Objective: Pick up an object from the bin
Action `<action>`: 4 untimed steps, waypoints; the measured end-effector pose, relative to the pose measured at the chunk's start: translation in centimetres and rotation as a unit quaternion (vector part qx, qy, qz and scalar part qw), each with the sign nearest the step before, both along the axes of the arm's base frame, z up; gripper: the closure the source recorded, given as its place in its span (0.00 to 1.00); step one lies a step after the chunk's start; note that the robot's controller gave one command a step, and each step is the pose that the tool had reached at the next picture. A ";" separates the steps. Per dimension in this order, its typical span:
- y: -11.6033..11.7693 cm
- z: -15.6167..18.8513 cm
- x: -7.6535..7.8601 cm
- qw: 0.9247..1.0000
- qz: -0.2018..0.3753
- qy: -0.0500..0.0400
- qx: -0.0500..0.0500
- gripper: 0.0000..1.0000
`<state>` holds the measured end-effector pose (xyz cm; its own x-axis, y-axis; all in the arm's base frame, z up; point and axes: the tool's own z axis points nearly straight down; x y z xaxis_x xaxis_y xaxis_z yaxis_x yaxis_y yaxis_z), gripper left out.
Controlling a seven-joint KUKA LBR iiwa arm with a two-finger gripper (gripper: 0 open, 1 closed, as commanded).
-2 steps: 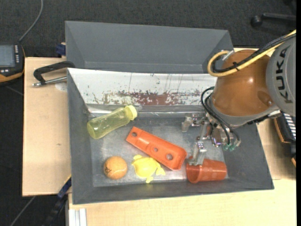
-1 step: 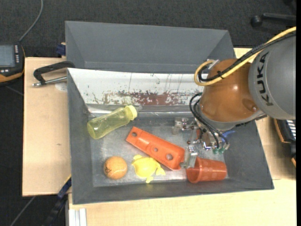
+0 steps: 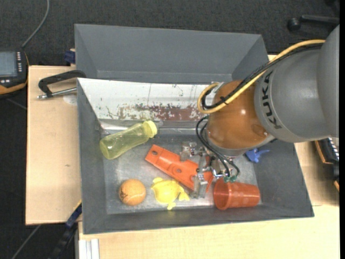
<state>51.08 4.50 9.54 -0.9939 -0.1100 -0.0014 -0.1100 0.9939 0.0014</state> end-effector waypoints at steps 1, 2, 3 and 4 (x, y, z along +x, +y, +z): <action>-2.0 -2.4 0.9 0.996 -0.093 -0.001 0.000 1.00; -2.0 -2.4 0.9 0.996 -0.093 -0.001 0.000 1.00; -2.0 -2.2 0.8 0.996 -0.093 0.000 0.000 1.00; -4.7 -2.5 0.9 0.985 -0.170 -0.001 0.001 1.00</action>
Offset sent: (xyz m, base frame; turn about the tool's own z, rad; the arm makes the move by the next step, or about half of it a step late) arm 0.0000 0.0000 0.0000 0.0000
